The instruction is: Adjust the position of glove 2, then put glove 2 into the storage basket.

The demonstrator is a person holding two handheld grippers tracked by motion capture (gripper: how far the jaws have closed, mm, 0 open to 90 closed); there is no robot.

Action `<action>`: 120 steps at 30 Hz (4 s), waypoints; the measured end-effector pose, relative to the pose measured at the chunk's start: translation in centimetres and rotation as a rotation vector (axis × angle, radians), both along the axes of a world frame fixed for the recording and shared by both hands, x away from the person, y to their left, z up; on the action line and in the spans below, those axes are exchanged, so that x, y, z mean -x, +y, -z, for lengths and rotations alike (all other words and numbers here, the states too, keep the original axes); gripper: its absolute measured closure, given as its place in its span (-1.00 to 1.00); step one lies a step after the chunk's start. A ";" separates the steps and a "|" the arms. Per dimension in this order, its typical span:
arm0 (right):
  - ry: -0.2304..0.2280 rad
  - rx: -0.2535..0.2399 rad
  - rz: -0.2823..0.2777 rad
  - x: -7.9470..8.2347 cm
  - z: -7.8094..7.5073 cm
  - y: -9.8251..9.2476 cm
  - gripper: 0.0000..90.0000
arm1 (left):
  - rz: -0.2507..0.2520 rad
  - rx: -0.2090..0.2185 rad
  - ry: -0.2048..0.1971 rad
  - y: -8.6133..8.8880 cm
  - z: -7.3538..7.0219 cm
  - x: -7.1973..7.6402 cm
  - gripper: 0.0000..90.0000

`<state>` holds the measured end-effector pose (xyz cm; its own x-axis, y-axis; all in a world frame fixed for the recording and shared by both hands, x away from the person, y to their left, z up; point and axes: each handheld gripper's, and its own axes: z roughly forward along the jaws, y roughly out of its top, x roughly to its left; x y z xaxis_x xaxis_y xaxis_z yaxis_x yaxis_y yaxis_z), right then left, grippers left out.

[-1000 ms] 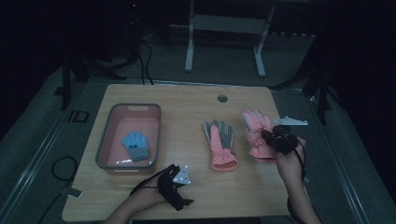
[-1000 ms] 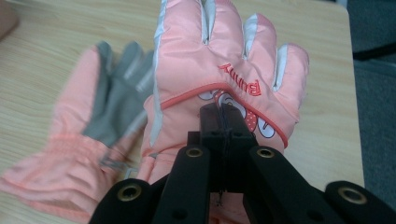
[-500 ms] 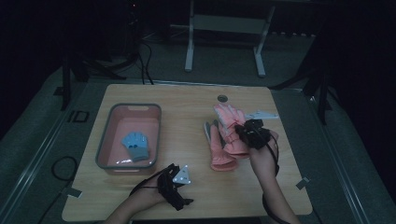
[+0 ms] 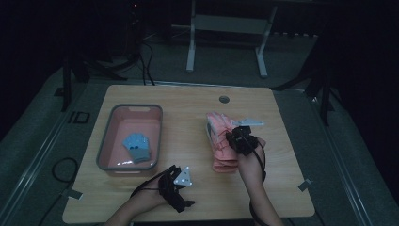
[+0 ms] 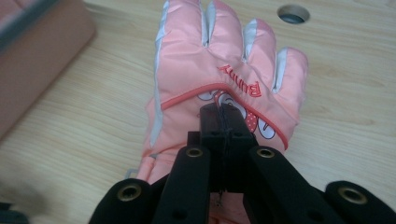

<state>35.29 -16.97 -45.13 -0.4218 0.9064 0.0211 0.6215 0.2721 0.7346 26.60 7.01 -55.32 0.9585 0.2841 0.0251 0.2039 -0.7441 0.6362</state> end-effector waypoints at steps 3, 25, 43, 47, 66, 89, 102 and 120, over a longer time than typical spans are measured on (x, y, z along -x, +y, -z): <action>0.023 0.002 0.008 -0.3 1.2 0.1 0.99 | 0.000 0.000 0.004 0.0 0.0 0.0 -0.92; 0.028 -0.035 -0.111 -0.6 1.5 -0.8 0.20 | -0.028 0.040 0.021 0.1 -0.1 -0.2 -0.92; -0.127 -0.027 -0.275 0.3 -1.1 -7.4 -0.69 | -0.151 0.108 0.018 -1.4 -4.5 0.0 -0.90; -0.040 -0.048 -0.272 0.3 -0.7 -8.8 -0.69 | -0.189 0.157 0.001 -1.7 -6.4 -0.9 -0.90; -0.046 -0.021 -0.279 -2.3 0.0 -8.3 0.20 | -0.361 0.259 -0.063 -4.7 -10.6 -8.2 -0.43; 0.161 -0.052 -0.279 -5.6 5.2 -5.6 -0.24 | -0.575 0.168 0.227 -7.4 -3.6 -14.0 -0.55; 0.352 -0.219 -0.252 -7.2 7.9 -6.4 0.39 | -0.503 0.292 0.451 -7.5 -1.0 -15.6 0.01; 0.166 -0.117 -0.243 -4.7 2.8 -4.0 0.66 | -0.463 0.275 0.358 -6.3 -6.0 -14.2 0.42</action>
